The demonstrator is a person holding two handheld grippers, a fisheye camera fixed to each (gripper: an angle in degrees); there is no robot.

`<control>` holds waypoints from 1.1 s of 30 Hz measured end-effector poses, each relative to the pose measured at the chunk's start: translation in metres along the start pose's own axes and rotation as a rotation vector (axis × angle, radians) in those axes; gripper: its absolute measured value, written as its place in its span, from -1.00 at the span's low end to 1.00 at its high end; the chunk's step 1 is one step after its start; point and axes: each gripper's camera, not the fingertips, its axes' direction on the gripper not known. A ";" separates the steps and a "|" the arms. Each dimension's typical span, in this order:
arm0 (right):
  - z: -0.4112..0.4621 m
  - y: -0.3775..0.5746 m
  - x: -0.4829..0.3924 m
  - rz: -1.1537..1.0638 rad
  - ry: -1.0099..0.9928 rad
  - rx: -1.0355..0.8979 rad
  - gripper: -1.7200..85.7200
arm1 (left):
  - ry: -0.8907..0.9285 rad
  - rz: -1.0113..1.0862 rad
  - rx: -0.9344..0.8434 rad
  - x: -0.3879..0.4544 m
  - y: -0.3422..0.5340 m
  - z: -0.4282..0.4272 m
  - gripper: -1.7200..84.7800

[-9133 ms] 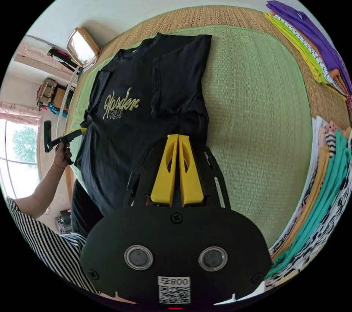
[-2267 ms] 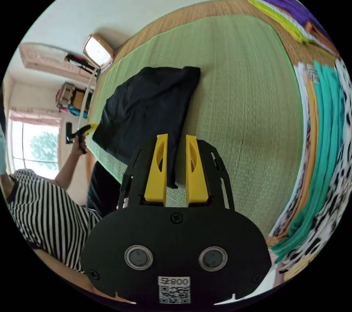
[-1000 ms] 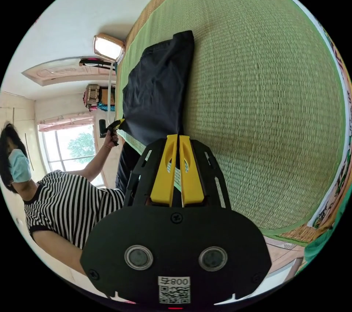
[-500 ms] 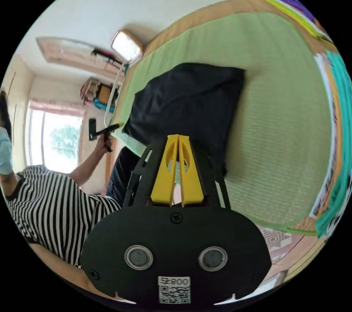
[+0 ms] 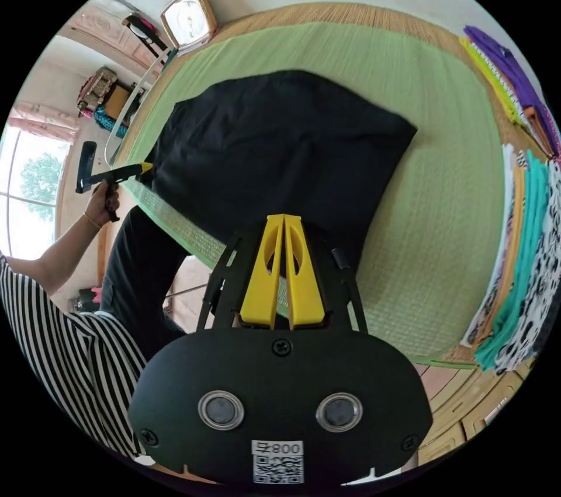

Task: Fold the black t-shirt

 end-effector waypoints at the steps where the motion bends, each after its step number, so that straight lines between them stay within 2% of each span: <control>1: -0.006 -0.008 -0.001 -0.001 0.024 0.035 -0.96 | 0.010 0.015 0.012 0.005 -0.007 0.002 -0.96; 9: 0.027 -0.086 0.026 0.076 0.124 0.017 -0.96 | -0.106 0.016 -0.053 0.021 -0.054 0.051 -0.96; 12: 0.044 -0.089 0.042 0.126 0.071 -0.016 -0.96 | -0.099 -0.024 -0.062 0.020 -0.061 0.063 -0.96; 17: 0.026 -0.063 0.029 0.104 0.038 0.060 -0.96 | 0.036 0.119 0.025 0.071 -0.087 0.076 -0.96; 24: 0.022 -0.006 0.005 0.110 0.013 0.068 -0.96 | 0.122 0.370 -0.105 0.168 -0.157 0.169 -0.96; 28: 0.047 0.025 0.008 0.142 0.033 -0.010 -0.96 | -0.018 0.463 -0.227 0.204 -0.185 0.224 -0.96; 33: 0.046 0.044 0.013 0.154 0.004 0.069 -0.96 | -0.059 0.431 -0.163 0.208 -0.201 0.231 -0.96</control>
